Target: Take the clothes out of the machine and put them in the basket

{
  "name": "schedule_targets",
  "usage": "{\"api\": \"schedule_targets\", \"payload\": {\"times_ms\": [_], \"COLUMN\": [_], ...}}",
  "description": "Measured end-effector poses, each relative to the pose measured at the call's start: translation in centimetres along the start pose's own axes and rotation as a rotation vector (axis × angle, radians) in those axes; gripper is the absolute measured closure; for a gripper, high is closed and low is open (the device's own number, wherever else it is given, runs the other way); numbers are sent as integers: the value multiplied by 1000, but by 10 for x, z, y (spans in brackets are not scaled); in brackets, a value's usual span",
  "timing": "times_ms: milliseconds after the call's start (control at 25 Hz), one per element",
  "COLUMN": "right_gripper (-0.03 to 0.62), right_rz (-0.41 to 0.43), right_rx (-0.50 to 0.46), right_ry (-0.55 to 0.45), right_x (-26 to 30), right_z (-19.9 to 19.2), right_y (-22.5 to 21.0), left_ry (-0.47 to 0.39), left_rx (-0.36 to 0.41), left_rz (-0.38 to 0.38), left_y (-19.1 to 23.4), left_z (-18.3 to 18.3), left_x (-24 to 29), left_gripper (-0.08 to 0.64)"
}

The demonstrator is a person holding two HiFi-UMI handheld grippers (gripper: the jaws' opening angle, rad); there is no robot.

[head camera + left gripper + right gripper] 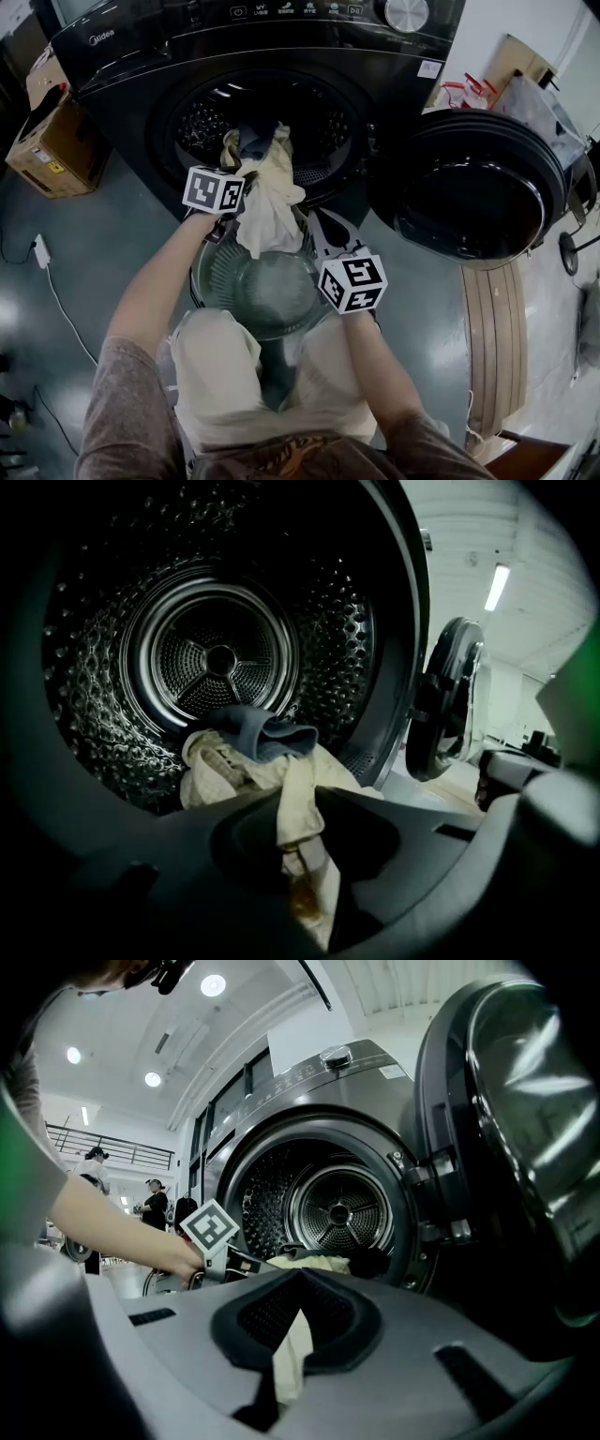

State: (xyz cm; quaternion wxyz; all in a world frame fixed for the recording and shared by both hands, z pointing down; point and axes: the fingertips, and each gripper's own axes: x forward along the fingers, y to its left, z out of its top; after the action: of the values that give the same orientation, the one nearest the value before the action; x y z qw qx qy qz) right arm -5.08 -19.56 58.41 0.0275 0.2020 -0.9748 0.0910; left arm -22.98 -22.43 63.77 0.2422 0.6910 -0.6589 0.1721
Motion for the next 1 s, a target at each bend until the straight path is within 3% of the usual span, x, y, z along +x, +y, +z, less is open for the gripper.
{"api": "schedule_targets", "payload": {"times_ms": [120,480,720,1000], "right_gripper": [597,597,597,597], "right_rz": [-12,-36,-37,-30], "right_rx": [-4,6,16,16], "right_ry": [3,-5,-12,-5], "right_x": [-1,-1,-1,2], "right_z": [-2,-1,0,-2], "right_y": [-5,-11,-11,-9], "left_ry": [-20,10,64,118], "left_rx": [3,139,157,159], "left_rz": [-82,-306,-389,-412], "left_y": [-24,-118,-153,-161], "left_z": [2,-8,-28,-47], "left_x": [-18,-100,-137,-143], "left_gripper": [491,495,495,495]}}
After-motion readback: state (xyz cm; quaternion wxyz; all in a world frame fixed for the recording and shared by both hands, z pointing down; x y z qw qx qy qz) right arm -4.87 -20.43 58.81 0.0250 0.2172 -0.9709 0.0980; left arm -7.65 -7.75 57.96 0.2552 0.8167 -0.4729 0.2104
